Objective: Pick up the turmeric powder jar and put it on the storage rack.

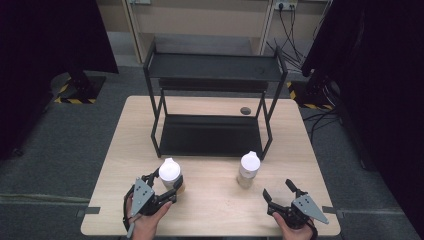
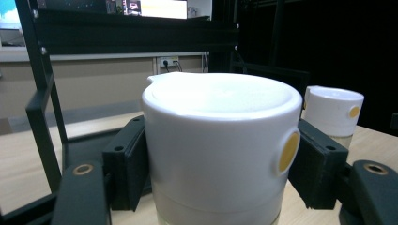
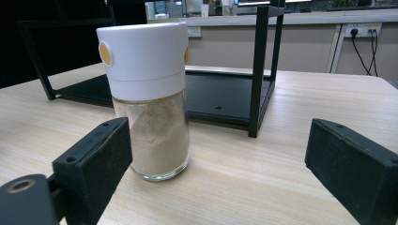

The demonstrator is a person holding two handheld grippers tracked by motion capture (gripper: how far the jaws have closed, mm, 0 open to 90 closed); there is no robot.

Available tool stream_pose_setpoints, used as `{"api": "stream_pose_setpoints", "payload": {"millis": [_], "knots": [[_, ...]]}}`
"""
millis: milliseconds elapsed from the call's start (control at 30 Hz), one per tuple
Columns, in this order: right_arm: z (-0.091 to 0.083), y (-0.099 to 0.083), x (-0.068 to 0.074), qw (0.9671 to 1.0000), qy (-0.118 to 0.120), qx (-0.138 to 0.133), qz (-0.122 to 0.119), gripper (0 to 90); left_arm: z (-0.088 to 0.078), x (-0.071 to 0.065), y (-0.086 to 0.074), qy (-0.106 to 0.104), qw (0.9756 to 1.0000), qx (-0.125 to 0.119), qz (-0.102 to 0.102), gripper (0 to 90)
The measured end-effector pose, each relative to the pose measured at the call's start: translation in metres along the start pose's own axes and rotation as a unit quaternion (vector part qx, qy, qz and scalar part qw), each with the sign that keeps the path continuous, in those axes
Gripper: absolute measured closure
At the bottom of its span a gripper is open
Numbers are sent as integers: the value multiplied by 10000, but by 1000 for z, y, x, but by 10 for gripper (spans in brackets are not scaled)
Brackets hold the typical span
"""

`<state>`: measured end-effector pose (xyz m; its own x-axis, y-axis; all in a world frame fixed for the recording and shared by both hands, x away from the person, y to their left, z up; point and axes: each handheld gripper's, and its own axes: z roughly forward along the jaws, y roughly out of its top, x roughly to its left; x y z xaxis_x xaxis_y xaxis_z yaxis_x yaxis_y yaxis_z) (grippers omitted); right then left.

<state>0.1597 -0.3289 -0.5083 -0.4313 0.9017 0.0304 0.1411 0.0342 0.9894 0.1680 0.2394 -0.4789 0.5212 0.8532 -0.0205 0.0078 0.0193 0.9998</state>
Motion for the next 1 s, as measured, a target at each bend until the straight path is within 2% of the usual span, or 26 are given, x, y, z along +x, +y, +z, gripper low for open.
{"api": "stream_pose_setpoints", "payload": {"millis": [100,267,1000], "knots": [[0,0,0,10000,-2,-7,-3,81,2,2,13,22,10000,-30,47,304],[0,0,0,10000,-4,-8,7,81,4,3,26,75,9999,-87,63,304],[0,0,0,10000,-7,-3,-8,82,19,12,72,290,9991,-270,148,304]]}}
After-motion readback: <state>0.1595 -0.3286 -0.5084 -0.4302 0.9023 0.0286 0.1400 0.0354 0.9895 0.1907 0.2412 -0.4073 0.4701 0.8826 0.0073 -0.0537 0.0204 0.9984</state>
